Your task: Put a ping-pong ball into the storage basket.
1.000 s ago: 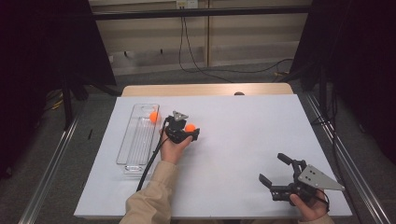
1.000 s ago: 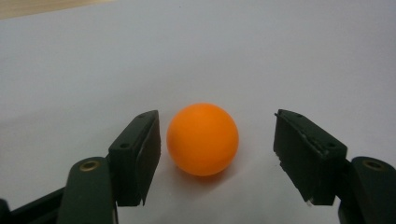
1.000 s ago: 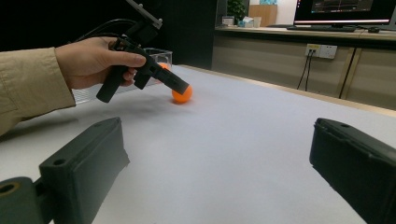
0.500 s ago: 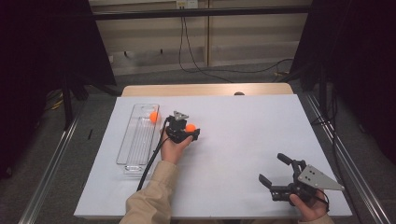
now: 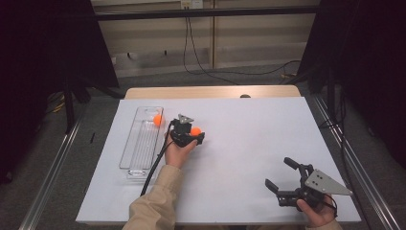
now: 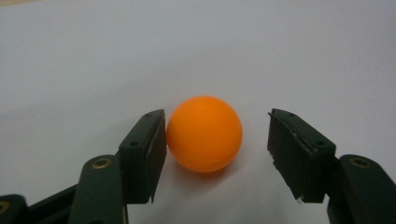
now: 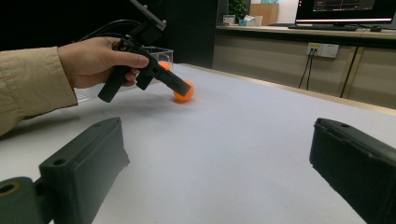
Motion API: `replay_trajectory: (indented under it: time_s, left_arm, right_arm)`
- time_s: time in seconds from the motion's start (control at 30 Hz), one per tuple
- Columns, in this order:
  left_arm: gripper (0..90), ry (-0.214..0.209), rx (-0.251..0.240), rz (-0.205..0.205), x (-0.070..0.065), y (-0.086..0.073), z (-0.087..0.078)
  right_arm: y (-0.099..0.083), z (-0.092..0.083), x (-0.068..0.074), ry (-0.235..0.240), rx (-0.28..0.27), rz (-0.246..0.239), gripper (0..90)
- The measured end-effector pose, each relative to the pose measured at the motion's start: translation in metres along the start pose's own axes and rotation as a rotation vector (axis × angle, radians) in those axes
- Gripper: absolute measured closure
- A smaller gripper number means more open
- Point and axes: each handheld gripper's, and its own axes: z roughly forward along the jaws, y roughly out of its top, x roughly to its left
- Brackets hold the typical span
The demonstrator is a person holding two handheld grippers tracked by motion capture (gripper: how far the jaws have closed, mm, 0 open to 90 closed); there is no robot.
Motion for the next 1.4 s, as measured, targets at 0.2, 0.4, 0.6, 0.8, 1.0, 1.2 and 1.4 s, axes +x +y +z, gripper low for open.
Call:
replay_trajectory:
  time_s: [0.2, 0.4, 0.6, 0.8, 1.0, 1.2, 1.4]
  left_arm:
    - [40.0, 0.0, 0.005, 0.001, 0.0, 0.0, 0.002]
    - [41.7, 0.005, 0.017, 0.01, 0.0, -0.001, 0.005]
    - [43.3, 0.007, 0.013, -0.01, 0.002, -0.001, 0.008]
    - [46.4, 0.012, 0.017, -0.009, 0.003, -0.002, 0.012]
    - [50.4, 0.012, 0.007, -0.016, 0.004, -0.001, 0.011]
    - [50.7, 0.01, 0.007, -0.015, 0.002, 0.0, 0.008]
    - [50.8, -0.012, 0.01, -0.025, 0.001, 0.001, 0.003]
  right_arm:
    - [0.0, 0.0, 0.0, 0.003, 0.002, 0.002, 2.8]
    - [0.0, 0.001, 0.0, 0.004, 0.003, 0.003, 2.8]
    - [0.0, 0.001, 0.001, 0.007, 0.002, 0.0, 2.7]
    - [0.0, 0.001, 0.0, 0.006, 0.003, 0.001, 2.8]
    - [0.0, 0.001, 0.0, 0.006, 0.001, 0.002, 2.8]
    - [0.0, 0.001, 0.001, 0.006, 0.001, 0.0, 2.8]
    - [0.0, 0.001, 0.001, 0.007, 0.0, -0.001, 2.8]
